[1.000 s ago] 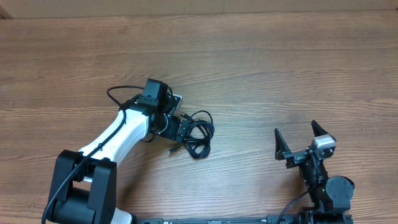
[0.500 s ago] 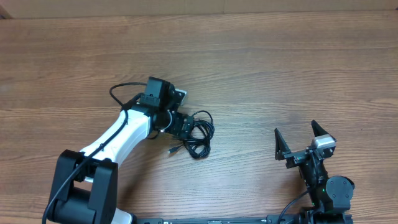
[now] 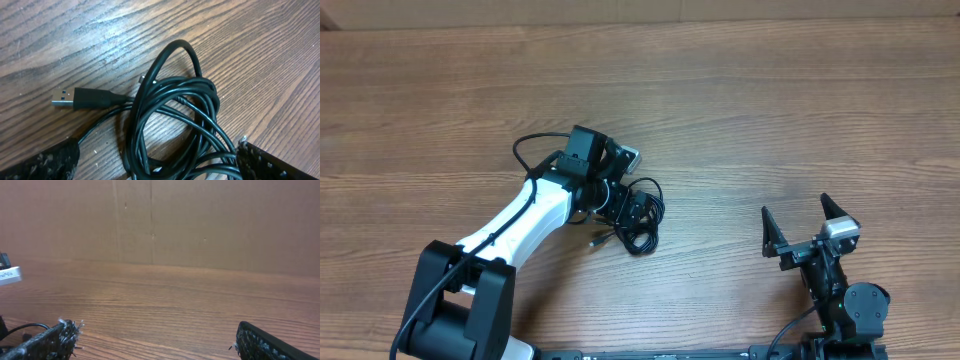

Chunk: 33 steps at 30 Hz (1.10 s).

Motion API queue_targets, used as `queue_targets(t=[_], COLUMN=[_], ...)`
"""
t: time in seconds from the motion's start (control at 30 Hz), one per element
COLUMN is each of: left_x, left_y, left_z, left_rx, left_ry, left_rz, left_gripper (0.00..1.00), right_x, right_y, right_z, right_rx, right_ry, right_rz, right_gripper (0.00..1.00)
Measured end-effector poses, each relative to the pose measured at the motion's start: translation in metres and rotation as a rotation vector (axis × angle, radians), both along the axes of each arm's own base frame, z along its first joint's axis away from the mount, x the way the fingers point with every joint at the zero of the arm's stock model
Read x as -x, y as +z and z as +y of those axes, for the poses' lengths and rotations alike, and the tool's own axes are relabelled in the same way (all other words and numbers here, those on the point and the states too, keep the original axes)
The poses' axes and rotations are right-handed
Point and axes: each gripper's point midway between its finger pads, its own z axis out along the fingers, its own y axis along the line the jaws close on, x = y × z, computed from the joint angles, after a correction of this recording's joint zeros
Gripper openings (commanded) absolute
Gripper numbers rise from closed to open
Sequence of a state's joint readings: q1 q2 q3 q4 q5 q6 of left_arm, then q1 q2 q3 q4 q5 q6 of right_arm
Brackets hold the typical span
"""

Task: Untangle cables
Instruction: 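Move the right gripper toward the cable bundle beside the left gripper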

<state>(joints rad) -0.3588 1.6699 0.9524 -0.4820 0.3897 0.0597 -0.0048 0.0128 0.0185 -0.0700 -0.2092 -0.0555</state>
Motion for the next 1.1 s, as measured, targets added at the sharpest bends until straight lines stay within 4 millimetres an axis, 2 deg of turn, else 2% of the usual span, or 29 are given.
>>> queue_targets(t=[0.47,0.6,0.73,0.83,0.97,1.1], left_x=[0.012,0.016,0.021,0.022,0.022,0.022], left_y=[-0.005,-0.007,-0.002,0.002,0.004,0.004], left_z=[0.005,0.007,-0.002,-0.008,-0.004,0.001], left_rx=[-0.028,-0.038,0.019,0.065,0.088,0.094], left_ry=[0.001,-0.003,-0.053,-0.079,-0.075,-0.062], left_rz=[0.051,0.067,0.074,0.078,0.087,0.1], left_gripper=[1.0,0.99,1.0,0.99,0.99,0.99], right_x=[0.0,0.001,0.002,0.006,0.015,0.024], right_y=[0.0,0.008,-0.013,-0.015,0.002,0.038], right_z=[-0.002,0.004,0.007,0.008,0.009,0.009], right_rx=[0.0,-0.027,-0.149,-0.212,-0.254,-0.264], right_ry=[-0.011,0.024,0.035,0.035,0.035,0.037], right_rz=[0.0,-0.026,0.095,0.151,0.192,0.186], right_gripper=[1.0,1.0,1.0,1.0,1.0,1.0])
